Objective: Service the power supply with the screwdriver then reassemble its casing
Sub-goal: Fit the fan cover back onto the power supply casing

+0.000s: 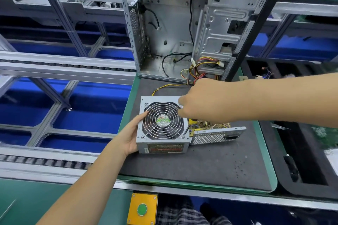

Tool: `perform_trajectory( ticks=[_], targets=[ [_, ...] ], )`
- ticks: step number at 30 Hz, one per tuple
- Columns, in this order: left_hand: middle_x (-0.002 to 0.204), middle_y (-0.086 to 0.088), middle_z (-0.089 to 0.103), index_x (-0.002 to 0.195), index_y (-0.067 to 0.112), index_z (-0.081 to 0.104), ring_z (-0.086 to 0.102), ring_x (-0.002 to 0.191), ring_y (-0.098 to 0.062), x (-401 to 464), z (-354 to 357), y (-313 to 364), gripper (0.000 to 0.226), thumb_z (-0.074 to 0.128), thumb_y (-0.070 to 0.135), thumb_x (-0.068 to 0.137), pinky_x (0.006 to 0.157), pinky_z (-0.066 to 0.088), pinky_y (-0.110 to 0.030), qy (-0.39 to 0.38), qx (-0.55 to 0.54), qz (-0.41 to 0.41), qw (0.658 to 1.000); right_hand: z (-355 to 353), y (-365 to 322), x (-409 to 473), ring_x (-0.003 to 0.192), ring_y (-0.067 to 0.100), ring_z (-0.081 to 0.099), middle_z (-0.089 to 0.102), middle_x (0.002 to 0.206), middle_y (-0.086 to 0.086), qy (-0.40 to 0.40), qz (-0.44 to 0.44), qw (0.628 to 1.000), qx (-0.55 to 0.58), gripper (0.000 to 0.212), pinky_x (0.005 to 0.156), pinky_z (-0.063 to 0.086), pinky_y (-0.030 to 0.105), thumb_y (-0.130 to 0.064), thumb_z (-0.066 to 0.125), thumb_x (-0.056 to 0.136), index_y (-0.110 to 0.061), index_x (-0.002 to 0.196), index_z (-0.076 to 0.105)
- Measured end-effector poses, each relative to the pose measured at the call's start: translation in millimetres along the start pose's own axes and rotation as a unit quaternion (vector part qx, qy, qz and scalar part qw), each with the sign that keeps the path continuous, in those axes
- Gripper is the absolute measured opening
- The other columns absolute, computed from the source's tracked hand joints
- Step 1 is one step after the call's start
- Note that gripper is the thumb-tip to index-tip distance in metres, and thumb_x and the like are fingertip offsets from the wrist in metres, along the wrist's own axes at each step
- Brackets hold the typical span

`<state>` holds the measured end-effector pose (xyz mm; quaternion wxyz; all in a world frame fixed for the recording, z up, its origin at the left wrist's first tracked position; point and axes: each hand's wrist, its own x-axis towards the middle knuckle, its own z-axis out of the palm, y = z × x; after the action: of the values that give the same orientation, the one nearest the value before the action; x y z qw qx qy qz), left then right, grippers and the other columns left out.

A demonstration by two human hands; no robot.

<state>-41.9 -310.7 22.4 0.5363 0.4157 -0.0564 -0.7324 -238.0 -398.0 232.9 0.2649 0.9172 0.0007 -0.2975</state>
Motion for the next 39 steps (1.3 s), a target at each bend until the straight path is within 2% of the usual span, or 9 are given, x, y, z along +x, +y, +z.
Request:
perform_trajectory(
  ticks=[6,11,16,22,26,29,31,34,39],
  targets=[
    [0.109,-0.021,0.071,0.104,0.004,0.075,0.07,0.096,-0.035,10,5,-1,0.042,0.07,0.036,0.078,0.076,0.057,-0.049,-0.005,-0.005,-0.016,1.0,-1,-5,0,0.047,0.018,0.02,0.05,0.093,0.008,0.002,0.023,1.0,0.007,0.024,0.042,0.013,0.027,-0.004,0.05,0.082,-0.012,0.105,0.051],
    [0.096,-0.02,0.073,0.095,0.002,0.077,0.072,0.084,-0.034,11,5,-5,0.06,0.092,0.02,0.04,0.072,0.059,-0.049,-0.042,-0.008,-0.016,0.999,-3,-6,-1,0.045,0.018,0.019,0.041,0.081,0.007,0.008,0.021,0.999,0.035,0.018,0.04,0.01,0.024,-0.007,0.056,0.076,-0.011,0.075,0.038],
    [0.093,-0.023,0.072,0.099,0.0,0.07,0.072,0.078,-0.036,11,3,-5,0.034,0.055,0.014,0.071,0.067,0.059,-0.049,-0.017,-0.033,-0.014,0.999,-4,-8,4,0.049,0.019,0.024,0.027,0.064,0.005,0.03,0.009,0.988,0.152,0.045,0.044,0.014,0.024,-0.004,0.057,0.073,-0.016,0.06,0.015],
    [0.091,-0.021,0.073,0.096,0.001,0.072,0.072,0.076,-0.034,8,4,-6,0.034,0.052,0.013,0.073,0.068,0.06,-0.049,-0.008,-0.025,-0.002,1.0,-5,-15,5,0.051,0.014,0.035,0.045,0.069,0.007,-0.048,0.16,0.922,0.349,0.015,0.043,0.026,0.021,-0.016,0.053,0.087,-0.009,0.075,0.05],
    [0.09,-0.02,0.073,0.085,0.002,0.078,0.072,0.076,-0.034,8,5,-7,0.032,0.051,0.014,0.072,0.067,0.06,-0.047,-0.007,-0.021,0.001,1.0,-9,-16,6,0.055,0.017,0.042,0.063,0.086,0.008,-0.134,0.193,0.892,0.385,0.016,0.041,0.029,0.021,-0.017,0.052,0.092,-0.008,0.085,0.062],
    [0.092,-0.02,0.073,0.086,0.002,0.078,0.072,0.077,-0.034,7,4,-6,0.031,0.053,0.015,0.072,0.069,0.06,-0.048,-0.004,-0.018,0.004,1.0,-7,-13,-3,0.075,0.023,0.056,0.067,0.091,0.01,-0.168,0.131,0.91,0.357,0.021,0.05,0.041,0.017,-0.022,0.05,0.095,-0.006,0.103,0.061],
    [0.092,-0.02,0.073,0.087,0.003,0.078,0.072,0.078,-0.035,7,4,-6,0.031,0.054,0.015,0.072,0.07,0.06,-0.048,-0.002,-0.015,0.004,1.0,-8,-15,-11,0.074,0.025,0.055,0.058,0.107,0.015,-0.127,0.103,0.945,0.282,0.028,0.053,0.042,0.028,-0.019,0.052,0.092,-0.005,0.116,0.051],
    [0.096,-0.022,0.072,0.09,0.001,0.077,0.071,0.08,-0.035,6,6,-5,0.032,0.054,0.015,0.073,0.071,0.059,-0.048,0.001,-0.016,-0.002,1.0,-11,-19,-15,0.055,0.018,0.036,0.054,0.097,0.008,-0.012,0.053,0.998,0.044,0.015,0.043,0.017,0.026,0.0,0.048,0.082,-0.011,0.093,0.052],
    [0.095,-0.023,0.072,0.102,-0.001,0.068,0.072,0.079,-0.036,5,7,-4,0.036,0.055,0.014,0.072,0.069,0.059,-0.049,0.009,-0.012,-0.002,1.0,-19,-21,-24,0.049,0.02,0.035,0.044,0.051,0.002,0.038,-0.024,0.991,-0.128,0.016,0.047,0.021,0.023,-0.005,0.046,0.053,-0.009,0.051,0.031]
  ],
)
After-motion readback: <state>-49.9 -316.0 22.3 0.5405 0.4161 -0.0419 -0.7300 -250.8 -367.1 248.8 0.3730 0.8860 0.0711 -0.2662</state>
